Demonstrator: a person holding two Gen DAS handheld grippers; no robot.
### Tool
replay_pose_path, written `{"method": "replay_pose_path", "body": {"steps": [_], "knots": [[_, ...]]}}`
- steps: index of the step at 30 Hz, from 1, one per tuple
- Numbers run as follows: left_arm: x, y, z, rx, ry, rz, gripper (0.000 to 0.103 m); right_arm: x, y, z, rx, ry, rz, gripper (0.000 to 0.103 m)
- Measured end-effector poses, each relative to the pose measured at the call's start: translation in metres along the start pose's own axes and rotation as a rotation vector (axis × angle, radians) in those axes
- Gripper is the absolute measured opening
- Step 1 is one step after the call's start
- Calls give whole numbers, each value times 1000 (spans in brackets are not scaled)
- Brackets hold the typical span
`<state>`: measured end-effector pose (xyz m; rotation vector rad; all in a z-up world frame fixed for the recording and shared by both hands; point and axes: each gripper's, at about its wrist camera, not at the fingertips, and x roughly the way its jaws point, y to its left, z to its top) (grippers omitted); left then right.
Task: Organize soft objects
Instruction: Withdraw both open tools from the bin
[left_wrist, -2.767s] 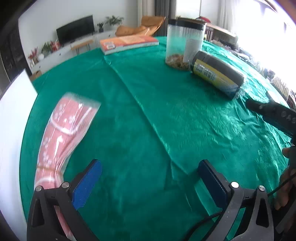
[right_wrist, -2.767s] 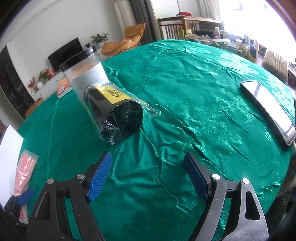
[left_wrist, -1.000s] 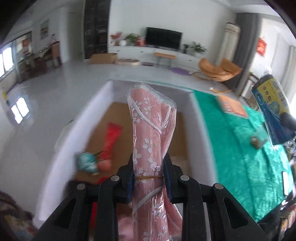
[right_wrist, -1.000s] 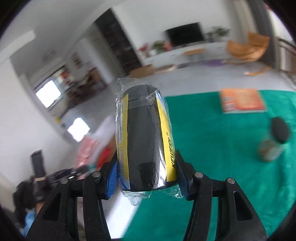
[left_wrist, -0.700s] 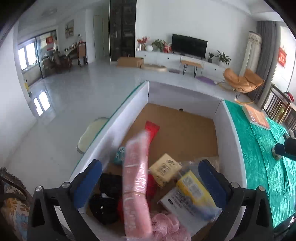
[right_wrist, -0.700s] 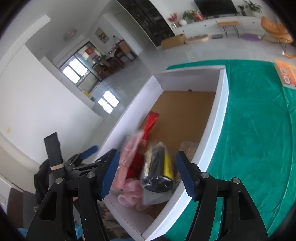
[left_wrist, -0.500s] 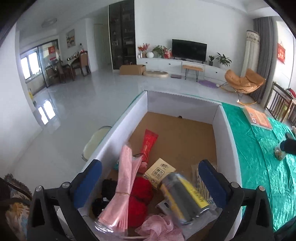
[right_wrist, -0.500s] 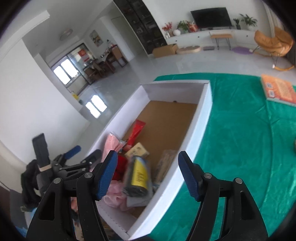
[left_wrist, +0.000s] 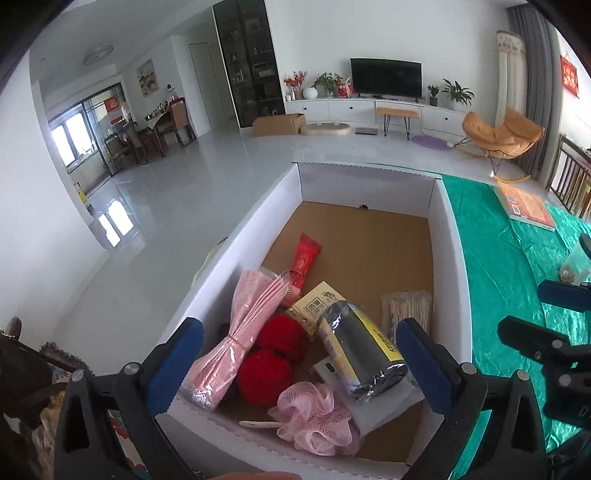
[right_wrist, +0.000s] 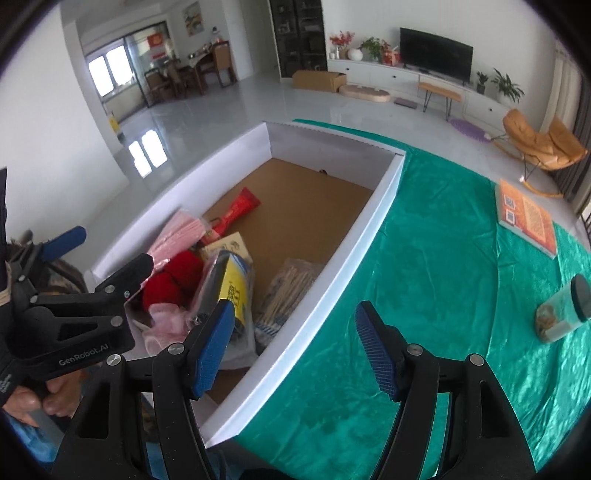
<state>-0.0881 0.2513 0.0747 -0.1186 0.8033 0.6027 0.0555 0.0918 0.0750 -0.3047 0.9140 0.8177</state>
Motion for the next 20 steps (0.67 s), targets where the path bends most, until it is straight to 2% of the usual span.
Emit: {"method": "replay_pose_path", "body": {"steps": [8,16,20], "knots": [[-4,15,-1,-73,6,-43,103,3,19,-3,-70,14,-36,71],[-8,21,-2,-110,-6,-50,103,6,37,-8,-122,23,-39,71],[-15,20,-5,-116,-40,-54,103,3,39,-12,-128,11,-42,71]]}}
